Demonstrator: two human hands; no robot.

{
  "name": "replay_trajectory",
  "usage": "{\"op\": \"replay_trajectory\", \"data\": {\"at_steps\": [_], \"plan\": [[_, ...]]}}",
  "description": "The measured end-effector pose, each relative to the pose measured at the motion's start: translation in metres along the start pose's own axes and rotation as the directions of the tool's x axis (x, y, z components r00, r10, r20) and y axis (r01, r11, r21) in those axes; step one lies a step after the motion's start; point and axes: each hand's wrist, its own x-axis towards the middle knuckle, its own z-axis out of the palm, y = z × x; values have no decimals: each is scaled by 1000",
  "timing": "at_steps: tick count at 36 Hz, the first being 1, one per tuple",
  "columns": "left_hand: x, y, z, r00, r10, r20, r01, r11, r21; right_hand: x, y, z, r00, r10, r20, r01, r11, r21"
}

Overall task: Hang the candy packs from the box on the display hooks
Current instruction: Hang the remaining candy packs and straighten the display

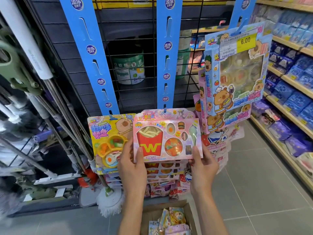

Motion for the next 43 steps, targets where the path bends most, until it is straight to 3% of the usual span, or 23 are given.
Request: {"op": "replay_trajectory", "data": {"at_steps": [10, 15, 19, 31, 37, 43], "plan": [[-12, -17, 7, 998, -24, -58, 30, 994, 102, 0, 14, -6, 998, 42, -36, -41, 999, 8], [-25, -23, 7, 980, 12, -197, 50, 950, 309, 2, 16, -9, 994, 88, -72, -86, 996, 28], [-33, -45, 1, 970, -9, -245, 104, 920, 379, 4, 28, -19, 981, 157, -112, -155, 988, 22], [-68, -106, 17, 965, -263, -18, 260, 940, 221, -7, 84, -89, 894, 440, -80, -448, 883, -142], [-111, -163, 30, 852, -496, 167, 446, 855, 264, -23, 119, -140, 837, 547, -23, -524, 788, -322], [-161, -222, 46, 656, -726, 205, 677, 686, 267, -23, 178, -201, 735, 678, 34, -550, 624, -554]]}}
